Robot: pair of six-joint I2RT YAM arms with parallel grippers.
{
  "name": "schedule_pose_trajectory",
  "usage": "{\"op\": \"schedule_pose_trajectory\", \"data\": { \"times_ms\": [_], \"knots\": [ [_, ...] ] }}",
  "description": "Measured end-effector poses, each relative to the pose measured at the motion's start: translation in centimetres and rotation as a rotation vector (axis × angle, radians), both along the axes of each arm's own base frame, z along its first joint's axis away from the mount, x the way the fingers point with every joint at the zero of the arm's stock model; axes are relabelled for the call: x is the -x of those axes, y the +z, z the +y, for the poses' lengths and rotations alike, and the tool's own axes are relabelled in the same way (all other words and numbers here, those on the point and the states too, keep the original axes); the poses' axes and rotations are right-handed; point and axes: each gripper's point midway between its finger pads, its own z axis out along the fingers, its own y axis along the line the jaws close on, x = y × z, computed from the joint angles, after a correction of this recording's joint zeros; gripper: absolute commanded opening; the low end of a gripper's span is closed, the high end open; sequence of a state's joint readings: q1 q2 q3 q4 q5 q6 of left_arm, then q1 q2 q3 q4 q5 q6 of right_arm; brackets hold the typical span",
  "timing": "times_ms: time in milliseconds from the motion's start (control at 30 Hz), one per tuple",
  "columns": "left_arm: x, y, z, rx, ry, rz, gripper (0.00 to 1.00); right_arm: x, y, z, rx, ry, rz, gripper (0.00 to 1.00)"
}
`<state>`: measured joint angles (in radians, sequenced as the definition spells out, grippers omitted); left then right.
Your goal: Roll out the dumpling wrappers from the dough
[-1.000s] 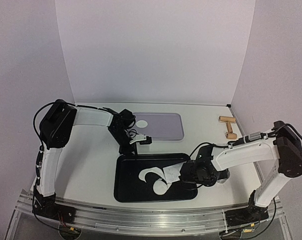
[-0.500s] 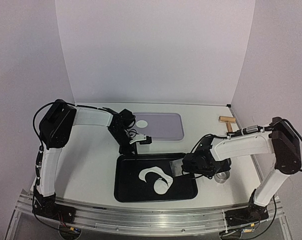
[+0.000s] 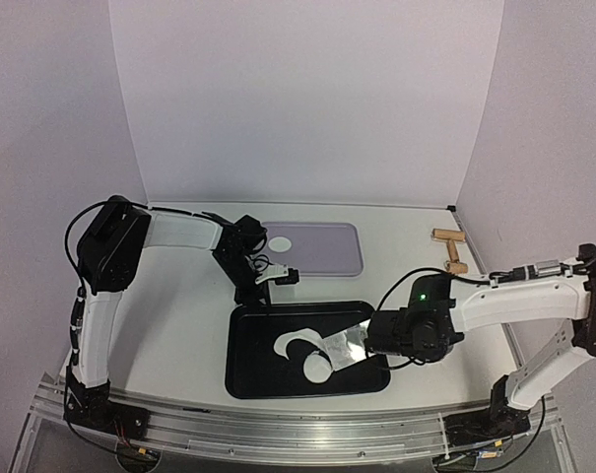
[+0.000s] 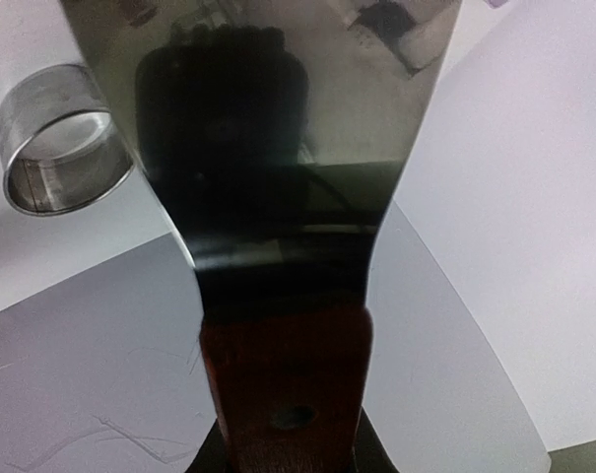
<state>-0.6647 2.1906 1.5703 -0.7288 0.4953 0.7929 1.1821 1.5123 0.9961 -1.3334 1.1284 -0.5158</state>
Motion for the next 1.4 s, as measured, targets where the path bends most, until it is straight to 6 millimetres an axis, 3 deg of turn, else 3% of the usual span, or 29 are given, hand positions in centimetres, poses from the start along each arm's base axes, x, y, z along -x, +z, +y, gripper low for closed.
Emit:
{"op": "schedule_pose_trajectory", "data": {
  "times_ms": [167, 600, 867, 1400],
  "knots": [
    [0.0, 0.0, 0.0, 0.000, 0.000, 0.000, 0.00, 0.4, -2.0, -0.3, 0.065, -0.017, 0.043, 0.00],
    [0.0, 0.0, 0.0, 0.001, 0.000, 0.000, 0.00, 0.2, -4.0, -0.4, 0.065, -0.096, 0.013, 0.00],
    [0.0, 0.0, 0.0, 0.001, 0.000, 0.001, 0.00, -1.1, -4.0, -1.5, 0.059, -0.174, -0.013, 0.00],
    [0.0, 0.1, 0.0, 0.000, 0.009, 0.003, 0.00, -4.2, -4.7, -0.6, 0.054, -0.258, -0.049, 0.00]
  ]
}}
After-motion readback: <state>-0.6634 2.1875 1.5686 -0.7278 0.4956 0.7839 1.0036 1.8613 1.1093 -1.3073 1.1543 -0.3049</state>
